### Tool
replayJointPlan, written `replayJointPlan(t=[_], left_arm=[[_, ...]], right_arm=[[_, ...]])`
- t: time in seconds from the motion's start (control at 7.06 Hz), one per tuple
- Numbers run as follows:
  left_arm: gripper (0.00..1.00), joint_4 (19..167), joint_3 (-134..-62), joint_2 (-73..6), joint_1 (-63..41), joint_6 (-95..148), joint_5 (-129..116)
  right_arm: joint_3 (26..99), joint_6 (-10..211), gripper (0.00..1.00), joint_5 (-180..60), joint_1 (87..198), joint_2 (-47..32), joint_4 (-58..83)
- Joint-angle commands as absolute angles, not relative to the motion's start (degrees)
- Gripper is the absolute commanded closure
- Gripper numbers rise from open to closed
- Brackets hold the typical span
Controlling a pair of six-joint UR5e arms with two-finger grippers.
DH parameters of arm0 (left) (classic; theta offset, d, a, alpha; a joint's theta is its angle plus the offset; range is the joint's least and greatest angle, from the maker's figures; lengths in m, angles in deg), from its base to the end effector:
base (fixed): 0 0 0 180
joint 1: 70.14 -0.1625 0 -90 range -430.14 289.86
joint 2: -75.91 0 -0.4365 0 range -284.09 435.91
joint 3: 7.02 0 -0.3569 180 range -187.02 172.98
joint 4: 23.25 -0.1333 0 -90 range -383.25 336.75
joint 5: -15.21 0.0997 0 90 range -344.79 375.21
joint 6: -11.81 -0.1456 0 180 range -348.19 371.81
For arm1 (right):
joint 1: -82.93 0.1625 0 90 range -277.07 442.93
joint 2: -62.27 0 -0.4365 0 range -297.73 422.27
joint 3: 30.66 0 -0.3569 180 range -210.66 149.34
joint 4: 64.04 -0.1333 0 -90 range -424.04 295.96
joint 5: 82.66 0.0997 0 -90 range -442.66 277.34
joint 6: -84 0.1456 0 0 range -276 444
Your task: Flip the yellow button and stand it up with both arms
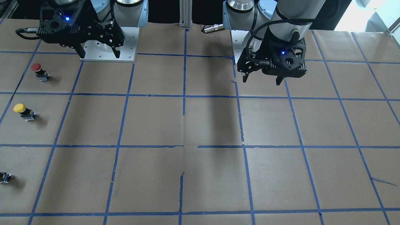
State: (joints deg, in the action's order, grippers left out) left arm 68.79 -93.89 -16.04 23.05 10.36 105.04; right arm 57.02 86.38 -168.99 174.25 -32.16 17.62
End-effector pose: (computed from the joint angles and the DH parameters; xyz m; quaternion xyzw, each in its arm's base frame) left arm -0.1596 -0.4610 0.4590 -0.0405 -0.9992 -0.0075 0.0014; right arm 0.1522 -0.4129 0.4916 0.0097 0.9993 0.0149 0.0316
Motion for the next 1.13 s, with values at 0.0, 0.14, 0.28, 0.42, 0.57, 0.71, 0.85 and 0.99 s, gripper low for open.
replayJointPlan(t=[0.0,0.14,0.28,0.42,0.57,0.71,0.85,0.99], left_arm=[[0.0,68.9,-93.9,-16.0,23.0,10.5,105.1],[0.0,68.9,-93.9,-16.0,23.0,10.5,105.0],[0.0,68.9,-93.9,-16.0,23.1,10.5,104.9],[0.0,68.9,-93.9,-16.1,23.0,10.5,104.9],[0.0,68.8,-93.9,-16.1,23.1,10.5,104.9],[0.0,68.8,-93.9,-16.1,23.1,10.5,104.9],[0.0,68.9,-94.4,-16.0,23.1,10.5,104.8],[0.0,68.9,-94.0,-16.1,23.0,10.5,104.7]], right_arm=[[57.0,87.9,0.0,-169.0,174.3,-32.1,17.2],[56.9,89.9,0.0,-168.9,174.3,-31.5,17.1],[56.9,89.9,0.0,-169.1,174.3,-31.4,16.9],[56.9,89.9,0.0,-169.1,174.3,-31.3,16.8],[56.9,89.9,0.0,-169.1,174.3,-31.2,16.6],[56.9,89.9,0.0,-169.2,174.3,-31.2,16.6],[56.9,89.9,0.0,-169.1,174.3,-31.2,16.6],[56.9,89.9,0.0,-169.1,174.3,-31.2,16.6]])
